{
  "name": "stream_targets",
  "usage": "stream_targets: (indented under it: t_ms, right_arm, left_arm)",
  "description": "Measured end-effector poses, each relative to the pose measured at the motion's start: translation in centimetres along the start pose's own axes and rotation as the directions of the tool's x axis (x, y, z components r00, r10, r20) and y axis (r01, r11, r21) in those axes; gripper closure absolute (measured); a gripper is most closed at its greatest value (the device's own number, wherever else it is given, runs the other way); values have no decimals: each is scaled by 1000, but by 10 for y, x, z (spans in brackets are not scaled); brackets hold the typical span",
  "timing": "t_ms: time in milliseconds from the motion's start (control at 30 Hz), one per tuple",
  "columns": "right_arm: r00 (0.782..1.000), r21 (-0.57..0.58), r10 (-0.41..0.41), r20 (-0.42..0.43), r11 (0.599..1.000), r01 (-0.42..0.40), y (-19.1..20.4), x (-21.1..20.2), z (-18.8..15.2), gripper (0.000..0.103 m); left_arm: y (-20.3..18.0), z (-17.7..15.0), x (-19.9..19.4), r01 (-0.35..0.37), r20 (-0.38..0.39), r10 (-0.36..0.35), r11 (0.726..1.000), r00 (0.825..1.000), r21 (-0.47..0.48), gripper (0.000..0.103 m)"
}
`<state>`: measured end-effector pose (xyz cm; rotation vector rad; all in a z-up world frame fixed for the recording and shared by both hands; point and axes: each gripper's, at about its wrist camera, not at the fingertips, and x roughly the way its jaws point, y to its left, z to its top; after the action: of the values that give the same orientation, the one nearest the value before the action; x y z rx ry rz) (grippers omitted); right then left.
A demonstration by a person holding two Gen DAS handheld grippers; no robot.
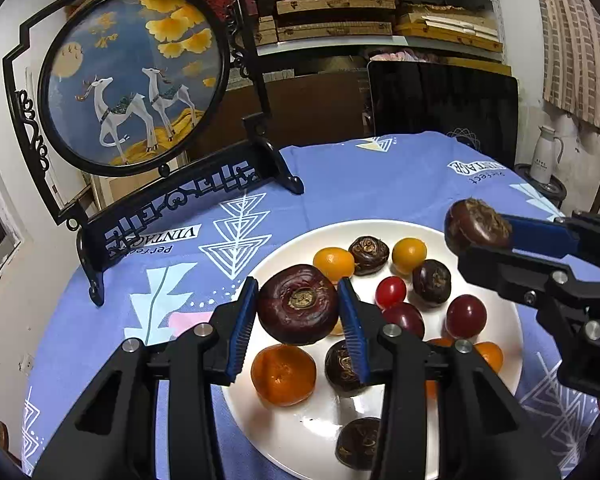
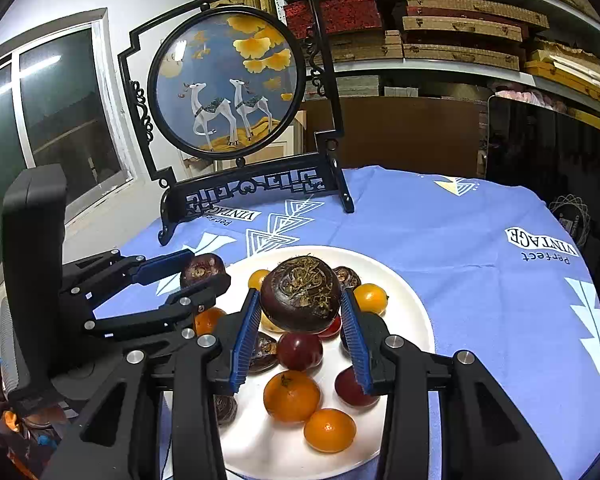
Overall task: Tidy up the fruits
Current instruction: 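Carry both dark brown fruits onto the white plate and open both tools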
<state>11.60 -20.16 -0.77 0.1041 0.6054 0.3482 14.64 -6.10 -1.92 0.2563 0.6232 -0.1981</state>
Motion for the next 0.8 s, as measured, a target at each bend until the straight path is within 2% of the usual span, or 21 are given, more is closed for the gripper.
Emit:
stream_targets:
  t_ms: [367,800]
  right_arm:
    - [999,11,-26,-26,1000,27,-3,16,-4,62]
    - [999,27,-49,-16,998,49,-5,23,-5,61]
  left_arm:
    - [-3,-3,8,-20,-18,21,1000,1000,18,63]
    - [-5,-4,10,-33,-20,33,999,999,29,63]
